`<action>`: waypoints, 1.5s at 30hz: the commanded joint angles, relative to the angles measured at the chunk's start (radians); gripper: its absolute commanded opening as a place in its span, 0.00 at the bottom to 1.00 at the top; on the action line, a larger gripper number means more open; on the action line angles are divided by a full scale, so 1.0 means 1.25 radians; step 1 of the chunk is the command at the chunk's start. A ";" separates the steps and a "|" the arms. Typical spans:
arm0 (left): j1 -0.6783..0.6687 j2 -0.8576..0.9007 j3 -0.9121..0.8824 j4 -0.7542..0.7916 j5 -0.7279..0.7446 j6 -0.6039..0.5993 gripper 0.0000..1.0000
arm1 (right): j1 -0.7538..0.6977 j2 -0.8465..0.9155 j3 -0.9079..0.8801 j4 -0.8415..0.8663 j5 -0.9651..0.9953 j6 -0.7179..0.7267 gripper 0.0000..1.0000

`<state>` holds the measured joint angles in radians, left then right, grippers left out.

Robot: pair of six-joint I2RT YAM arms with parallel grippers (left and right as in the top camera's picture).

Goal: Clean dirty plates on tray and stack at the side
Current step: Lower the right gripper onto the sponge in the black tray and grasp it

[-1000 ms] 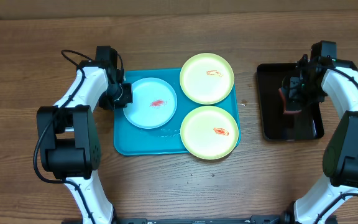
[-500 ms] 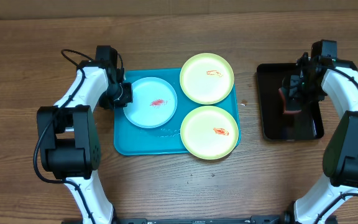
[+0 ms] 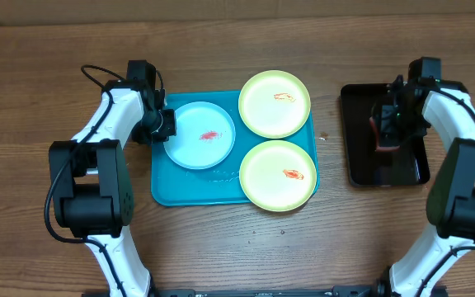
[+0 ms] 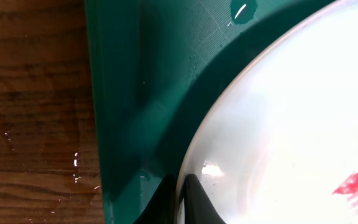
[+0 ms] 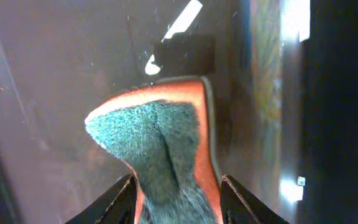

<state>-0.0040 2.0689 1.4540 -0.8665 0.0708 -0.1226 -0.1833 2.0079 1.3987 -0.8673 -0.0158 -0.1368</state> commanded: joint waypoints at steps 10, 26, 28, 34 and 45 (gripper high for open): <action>0.003 0.040 0.002 0.009 -0.021 0.012 0.04 | -0.002 0.017 -0.005 -0.007 -0.024 -0.014 0.37; 0.003 0.040 0.002 0.009 -0.020 0.012 0.04 | -0.002 0.019 -0.007 0.004 -0.024 -0.033 0.36; 0.003 0.040 0.002 0.009 -0.020 0.012 0.04 | -0.002 0.019 -0.012 0.010 -0.024 -0.039 0.36; 0.003 0.040 0.002 0.009 -0.020 0.012 0.04 | -0.002 0.019 -0.045 0.028 -0.023 -0.038 0.36; 0.003 0.040 0.002 0.010 -0.020 0.012 0.04 | -0.002 0.019 -0.025 0.032 -0.024 -0.038 0.14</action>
<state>-0.0040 2.0693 1.4540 -0.8646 0.0711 -0.1226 -0.1864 2.0224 1.3544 -0.8139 -0.0254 -0.1871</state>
